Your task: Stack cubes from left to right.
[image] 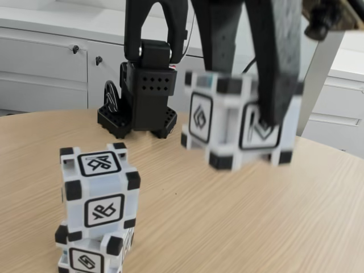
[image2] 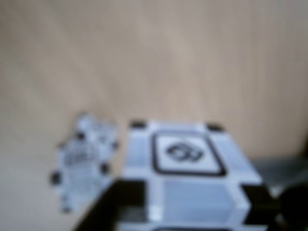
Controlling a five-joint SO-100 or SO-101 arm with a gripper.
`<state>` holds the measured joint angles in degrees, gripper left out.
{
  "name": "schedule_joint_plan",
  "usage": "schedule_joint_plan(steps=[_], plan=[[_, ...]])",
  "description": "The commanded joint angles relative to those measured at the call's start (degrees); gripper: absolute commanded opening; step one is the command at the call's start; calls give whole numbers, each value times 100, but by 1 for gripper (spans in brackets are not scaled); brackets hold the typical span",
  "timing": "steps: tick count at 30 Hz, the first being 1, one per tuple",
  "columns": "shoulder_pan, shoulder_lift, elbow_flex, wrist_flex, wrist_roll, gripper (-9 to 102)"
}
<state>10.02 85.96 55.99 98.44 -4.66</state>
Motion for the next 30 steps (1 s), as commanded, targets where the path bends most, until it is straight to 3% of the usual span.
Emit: schedule_joint_plan(steps=[1,17,24,30], plan=[[70,158,-308,79,-229,17],[1696,185,-246,79,-747,17],[1846,202,-185,88,-747,16],[2013,1046,729,88,-826,16]])
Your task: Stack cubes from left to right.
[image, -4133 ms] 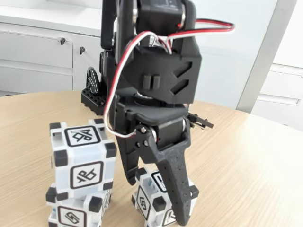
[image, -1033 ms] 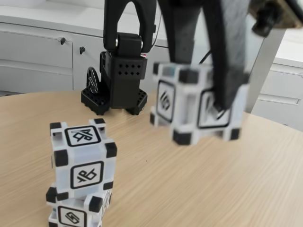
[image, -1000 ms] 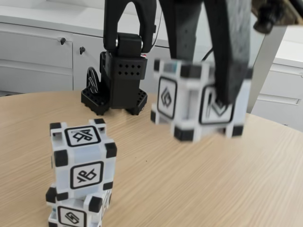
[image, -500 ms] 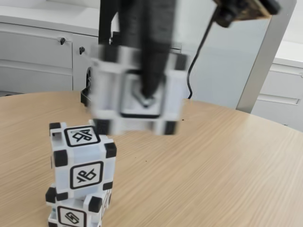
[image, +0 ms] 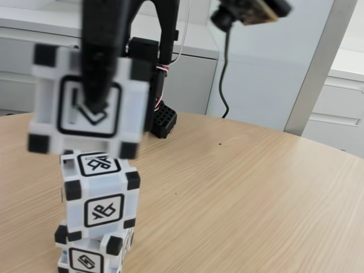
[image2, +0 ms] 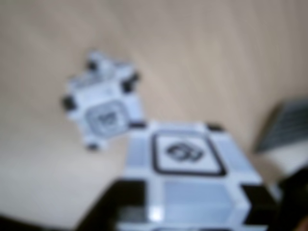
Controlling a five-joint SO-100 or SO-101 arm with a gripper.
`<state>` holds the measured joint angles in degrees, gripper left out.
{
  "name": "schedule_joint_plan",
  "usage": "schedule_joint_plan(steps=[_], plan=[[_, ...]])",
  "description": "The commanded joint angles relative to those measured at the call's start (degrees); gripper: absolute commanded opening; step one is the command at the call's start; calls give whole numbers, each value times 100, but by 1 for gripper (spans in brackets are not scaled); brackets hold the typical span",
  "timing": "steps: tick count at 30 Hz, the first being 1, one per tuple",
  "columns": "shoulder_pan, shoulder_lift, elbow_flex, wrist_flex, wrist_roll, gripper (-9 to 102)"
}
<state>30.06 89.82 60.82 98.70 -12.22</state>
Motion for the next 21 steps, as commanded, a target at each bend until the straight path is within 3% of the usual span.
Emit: schedule_joint_plan(steps=[1,9,21], plan=[[9,853,431,62,-70,16],[0,1424,1441,53,-237,16],[9,1230,1556,-299,-272,16]])
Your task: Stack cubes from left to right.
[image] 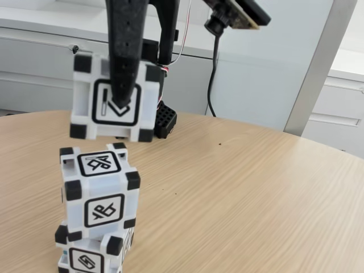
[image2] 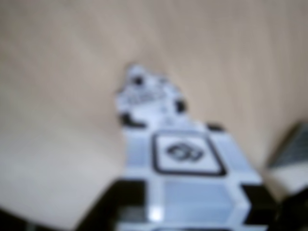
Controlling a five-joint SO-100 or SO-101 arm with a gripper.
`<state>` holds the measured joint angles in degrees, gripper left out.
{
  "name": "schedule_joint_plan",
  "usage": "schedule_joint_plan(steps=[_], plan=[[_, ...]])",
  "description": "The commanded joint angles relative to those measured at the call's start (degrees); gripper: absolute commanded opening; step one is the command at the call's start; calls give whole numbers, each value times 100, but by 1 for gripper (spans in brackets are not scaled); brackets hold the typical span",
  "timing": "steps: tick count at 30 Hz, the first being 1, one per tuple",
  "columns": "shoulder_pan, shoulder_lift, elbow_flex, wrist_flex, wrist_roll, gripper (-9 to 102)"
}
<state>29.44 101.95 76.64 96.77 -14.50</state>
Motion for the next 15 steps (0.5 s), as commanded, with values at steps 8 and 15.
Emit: schedule_joint_plan(steps=[8,15], plan=[[70,-932,-44,-105,-167,16],[70,-844,-88,-105,-132,24]])
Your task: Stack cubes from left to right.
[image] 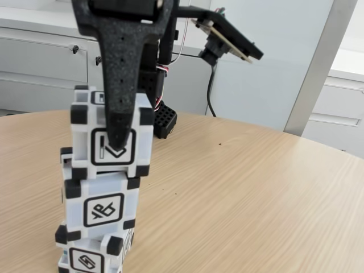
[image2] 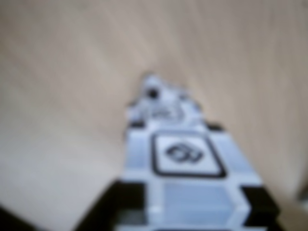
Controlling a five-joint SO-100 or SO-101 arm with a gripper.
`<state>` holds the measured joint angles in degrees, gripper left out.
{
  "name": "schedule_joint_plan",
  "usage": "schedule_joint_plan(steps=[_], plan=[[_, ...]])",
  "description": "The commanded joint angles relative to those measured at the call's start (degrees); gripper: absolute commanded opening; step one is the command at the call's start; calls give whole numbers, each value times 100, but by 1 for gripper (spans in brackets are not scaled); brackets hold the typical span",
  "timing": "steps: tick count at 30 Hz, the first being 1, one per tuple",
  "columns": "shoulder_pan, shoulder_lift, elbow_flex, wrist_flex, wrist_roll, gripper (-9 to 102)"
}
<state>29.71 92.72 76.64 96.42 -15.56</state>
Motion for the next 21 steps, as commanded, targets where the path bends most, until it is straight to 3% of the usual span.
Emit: schedule_joint_plan(steps=[1,8,14,21], plan=[[44,79,-88,-70,-35,26],[44,88,-132,18,-70,39],[44,229,-141,35,44,41],[-62,1793,-53,70,35,38]])
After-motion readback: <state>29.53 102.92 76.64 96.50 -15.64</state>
